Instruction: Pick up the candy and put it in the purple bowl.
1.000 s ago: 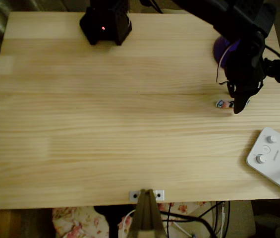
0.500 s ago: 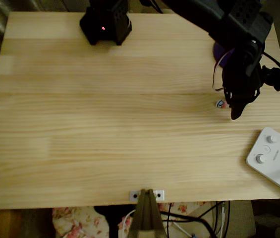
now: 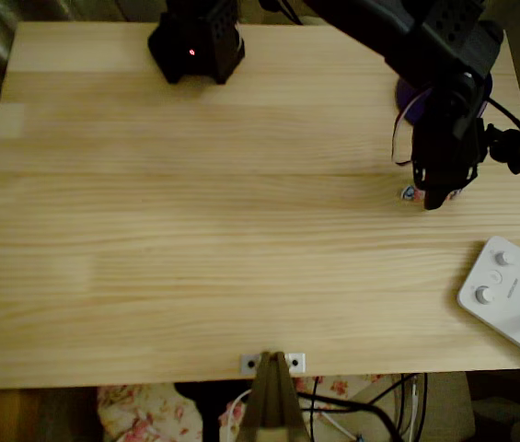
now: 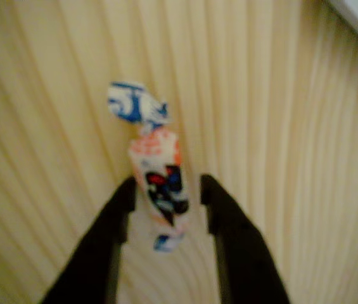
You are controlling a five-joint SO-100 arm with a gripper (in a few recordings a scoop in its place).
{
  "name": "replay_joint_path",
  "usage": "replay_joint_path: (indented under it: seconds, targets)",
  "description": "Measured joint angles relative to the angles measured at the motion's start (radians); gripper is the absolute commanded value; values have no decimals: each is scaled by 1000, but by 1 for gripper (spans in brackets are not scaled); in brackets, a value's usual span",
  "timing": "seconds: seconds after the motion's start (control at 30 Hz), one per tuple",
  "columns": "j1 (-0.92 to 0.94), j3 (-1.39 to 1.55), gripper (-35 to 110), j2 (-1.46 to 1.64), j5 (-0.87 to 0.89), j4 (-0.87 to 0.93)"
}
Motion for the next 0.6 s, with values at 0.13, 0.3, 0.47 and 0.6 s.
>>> replay_joint_path:
  seconds: [0.13, 0.3, 0.47, 0.6]
  targets:
    - [-2, 0, 11, 2, 6, -2]
    - [-5, 0, 10, 6, 31, -2]
    - [-6, 2, 9, 6, 64, 2]
    - [-6, 2, 9, 6, 86, 2]
